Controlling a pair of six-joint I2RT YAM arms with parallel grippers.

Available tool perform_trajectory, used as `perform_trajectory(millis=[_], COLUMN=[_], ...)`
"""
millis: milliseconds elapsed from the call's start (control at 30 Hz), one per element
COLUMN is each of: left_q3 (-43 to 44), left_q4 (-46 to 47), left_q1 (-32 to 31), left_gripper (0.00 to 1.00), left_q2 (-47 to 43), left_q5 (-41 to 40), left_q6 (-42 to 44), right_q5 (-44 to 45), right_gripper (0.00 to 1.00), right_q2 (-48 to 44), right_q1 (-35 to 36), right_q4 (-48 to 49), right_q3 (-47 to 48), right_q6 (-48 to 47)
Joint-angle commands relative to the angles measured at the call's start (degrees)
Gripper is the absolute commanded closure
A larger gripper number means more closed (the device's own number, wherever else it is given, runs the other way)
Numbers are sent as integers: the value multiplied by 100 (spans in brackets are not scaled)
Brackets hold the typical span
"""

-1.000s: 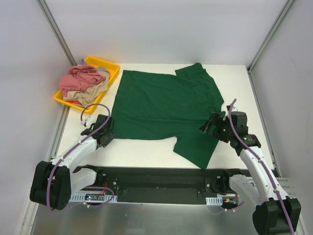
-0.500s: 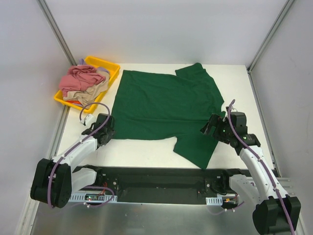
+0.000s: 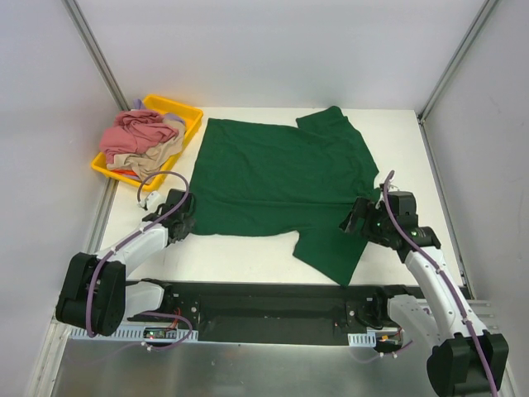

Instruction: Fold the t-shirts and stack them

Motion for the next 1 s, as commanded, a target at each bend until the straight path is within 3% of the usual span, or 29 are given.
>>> perform_trajectory(millis=[0, 200, 333, 500, 667, 967], left_q3=[16, -45, -37, -89, -177, -186], left_q4=[-115, -98, -36, 25, 25, 25], left_q1=[20, 20, 20, 20, 20, 20], left_gripper=[100, 100, 100, 100, 100, 100], left_q2=[-68, -446, -481, -542, -674, -745], left_q5=[30, 179, 424, 654, 698, 751], left_q6=[99, 230, 248, 494, 521, 582], right_q5=[-426, -93, 197, 575, 1171, 1868], right_gripper=[4, 3, 4, 15, 19, 30], right_q2=[-252, -297, -288, 11, 335, 1425], right_q1=[71, 1238, 1942, 2373, 2866, 3121], right_q4=[-652, -1628, -1674, -1454, -1199, -1198], right_q3=[120, 199, -134, -380, -574, -258], right_q6=[-362, -144, 225, 805, 1403, 1729])
